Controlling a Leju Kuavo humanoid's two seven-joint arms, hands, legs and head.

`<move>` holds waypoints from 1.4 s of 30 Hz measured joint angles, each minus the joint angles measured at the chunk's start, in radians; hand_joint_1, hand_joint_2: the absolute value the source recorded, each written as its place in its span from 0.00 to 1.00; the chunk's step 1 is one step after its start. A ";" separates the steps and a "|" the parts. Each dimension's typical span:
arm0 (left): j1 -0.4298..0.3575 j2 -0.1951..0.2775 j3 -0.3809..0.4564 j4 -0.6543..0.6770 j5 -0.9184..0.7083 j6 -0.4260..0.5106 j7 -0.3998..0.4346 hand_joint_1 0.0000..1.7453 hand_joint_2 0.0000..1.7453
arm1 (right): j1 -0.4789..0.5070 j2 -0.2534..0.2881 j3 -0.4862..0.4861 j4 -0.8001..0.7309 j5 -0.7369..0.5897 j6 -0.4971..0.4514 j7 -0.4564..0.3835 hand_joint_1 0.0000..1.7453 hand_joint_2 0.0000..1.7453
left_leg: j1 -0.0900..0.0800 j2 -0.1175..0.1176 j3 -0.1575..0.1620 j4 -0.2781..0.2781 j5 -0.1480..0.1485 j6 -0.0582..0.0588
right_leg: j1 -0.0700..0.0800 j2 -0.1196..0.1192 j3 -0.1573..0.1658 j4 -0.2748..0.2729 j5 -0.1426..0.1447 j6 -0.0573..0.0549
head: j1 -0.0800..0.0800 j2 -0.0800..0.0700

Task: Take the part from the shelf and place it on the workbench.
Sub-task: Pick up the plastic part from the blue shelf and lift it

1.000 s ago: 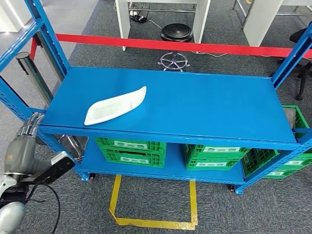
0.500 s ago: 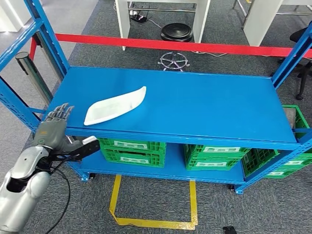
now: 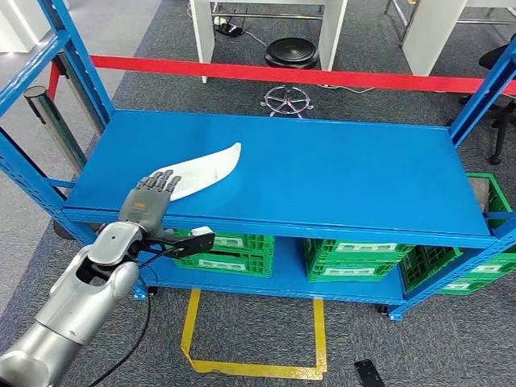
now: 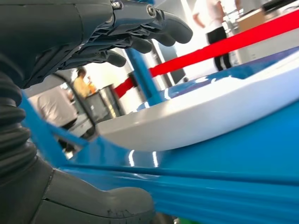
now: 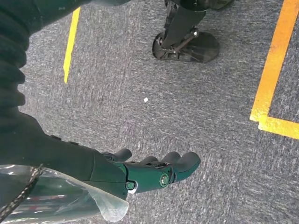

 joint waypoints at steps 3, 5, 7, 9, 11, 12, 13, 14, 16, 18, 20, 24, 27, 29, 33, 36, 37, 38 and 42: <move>-0.027 -0.016 -0.022 0.042 -0.020 0.000 -0.002 0.00 1.00 | 0.000 0.000 0.014 0.006 -0.013 -0.009 0.013 0.00 1.00 | 0.000 0.000 0.000 0.000 0.000 0.000 | 0.000 0.000 0.000 0.000 0.000 0.000 | 0.000 0.000; -0.043 -0.025 -0.033 0.068 -0.026 0.000 -0.003 0.00 1.00 | 0.000 0.000 0.022 0.008 -0.020 -0.015 0.020 0.00 1.00 | 0.000 0.000 0.000 0.000 0.000 0.000 | 0.000 0.000 0.000 0.001 0.000 0.000 | 0.000 0.000; -0.055 -0.034 -0.041 0.089 -0.029 0.000 -0.006 0.00 1.00 | -0.001 0.000 0.031 0.010 -0.023 -0.017 0.024 0.00 1.00 | 0.000 0.000 0.000 0.000 0.000 0.000 | 0.000 0.000 -0.001 0.001 0.000 0.000 | 0.000 0.000; -0.067 -0.045 -0.048 0.110 -0.030 0.000 -0.007 0.00 1.00 | -0.003 0.000 0.039 0.010 -0.023 -0.017 0.026 0.00 1.00 | 0.000 0.000 0.000 0.000 0.000 0.000 | 0.000 0.000 -0.001 0.001 0.000 0.000 | 0.000 0.000; -0.081 -0.056 -0.054 0.132 -0.031 0.001 -0.010 0.00 1.00 | -0.007 0.000 0.046 0.011 -0.024 -0.015 0.026 0.00 1.00 | 0.000 0.000 0.000 0.000 0.000 0.000 | 0.000 0.000 -0.001 0.001 0.000 0.000 | 0.000 0.000; -0.088 -0.061 -0.057 0.142 -0.032 0.002 -0.011 0.00 1.00 | -0.008 0.001 0.050 0.011 -0.024 -0.015 0.026 0.00 1.00 | 0.000 0.000 0.000 0.000 0.000 0.000 | 0.000 0.000 -0.001 0.001 0.000 0.000 | 0.000 0.000; -0.094 -0.065 -0.060 0.151 -0.033 0.005 -0.012 0.00 1.00 | -0.009 0.001 0.053 0.011 -0.025 -0.014 0.026 0.00 1.00 | 0.000 0.000 0.000 0.000 0.000 0.000 | 0.000 0.000 -0.001 0.001 0.000 0.000 | 0.000 0.000; -0.099 -0.069 -0.062 0.159 -0.035 0.011 -0.012 0.00 1.00 | -0.010 0.001 0.056 0.011 -0.028 -0.014 0.026 0.00 1.00 | 0.000 0.000 0.000 0.000 0.000 0.000 | 0.000 0.000 -0.001 0.001 0.000 0.000 | 0.000 0.000; -0.107 -0.075 -0.064 0.177 -0.041 0.029 -0.010 0.00 1.00 | -0.010 0.002 0.063 0.011 -0.036 -0.012 0.025 0.00 1.00 | 0.000 0.000 0.000 0.000 0.000 0.000 | 0.000 0.000 -0.001 0.001 0.000 0.000 | 0.000 0.000; -0.113 -0.078 -0.064 0.192 -0.046 0.044 -0.005 0.00 1.00 | -0.009 0.002 0.069 0.011 -0.043 -0.011 0.024 0.00 1.00 | 0.000 0.000 0.000 0.000 0.000 0.000 | 0.000 0.000 -0.001 0.002 0.000 0.000 | 0.000 0.000; -0.119 -0.079 -0.064 0.203 -0.048 0.053 -0.002 0.00 1.00 | -0.009 0.002 0.076 0.011 -0.047 -0.011 0.025 0.00 1.00 | 0.000 0.000 0.000 0.000 0.000 0.000 | 0.000 0.000 -0.001 0.002 0.000 0.000 | 0.000 0.000; -0.134 -0.079 -0.050 0.231 -0.047 0.069 0.000 0.00 1.00 | -0.005 0.002 0.089 0.011 -0.054 -0.012 0.032 0.00 1.00 | 0.000 0.000 0.000 0.000 0.000 0.000 | 0.000 0.000 -0.001 0.002 0.000 0.000 | 0.000 0.000; -0.146 -0.078 -0.040 0.251 -0.047 0.075 -0.001 0.00 1.00 | 0.000 0.002 0.097 0.011 -0.056 -0.013 0.036 0.00 1.00 | 0.000 0.000 0.000 0.000 0.000 0.000 | 0.000 0.000 -0.001 0.003 0.000 0.000 | 0.000 0.000; -0.151 -0.078 -0.036 0.261 -0.046 0.077 -0.001 0.00 1.00 | 0.003 0.002 0.102 0.011 -0.056 -0.013 0.037 0.00 1.00 | 0.000 0.000 0.000 0.000 0.000 0.000 | 0.000 0.000 -0.001 0.003 0.000 0.000 | 0.000 0.000; -0.162 -0.080 -0.032 0.286 -0.046 0.080 -0.001 0.00 1.00 | 0.006 0.002 0.109 0.011 -0.056 -0.011 0.036 0.00 1.00 | 0.000 0.000 0.000 0.000 0.000 0.000 | 0.000 0.000 -0.002 0.003 0.000 0.000 | 0.000 0.000; -0.172 -0.085 -0.027 0.312 -0.046 0.084 -0.001 0.00 1.00 | 0.008 0.001 0.115 0.011 -0.057 -0.006 0.034 0.00 1.00 | 0.000 0.000 0.000 0.000 0.000 -0.001 | 0.000 0.000 -0.002 0.003 0.000 0.000 | 0.000 0.000; -0.175 -0.087 -0.025 0.321 -0.046 0.086 -0.002 0.00 1.00 | 0.008 0.001 0.116 0.011 -0.058 -0.004 0.034 0.00 1.00 | 0.000 0.000 0.000 0.000 0.001 -0.001 | 0.000 0.000 -0.002 0.004 0.000 0.000 | 0.000 0.000; -0.178 -0.089 -0.023 0.331 -0.046 0.089 -0.004 0.00 1.00 | 0.008 0.001 0.118 0.011 -0.060 -0.004 0.034 0.00 1.00 | 0.000 0.000 0.000 0.000 0.001 -0.001 | 0.000 0.000 -0.002 0.004 0.000 0.000 | 0.000 0.000; -0.197 -0.103 -0.020 0.378 -0.046 0.106 -0.027 0.00 1.00 | 0.009 0.002 0.128 0.011 -0.066 -0.006 0.035 0.00 1.00 | 0.000 0.000 0.000 0.000 0.001 -0.001 | 0.000 0.000 -0.002 0.004 0.000 0.000 | 0.000 0.000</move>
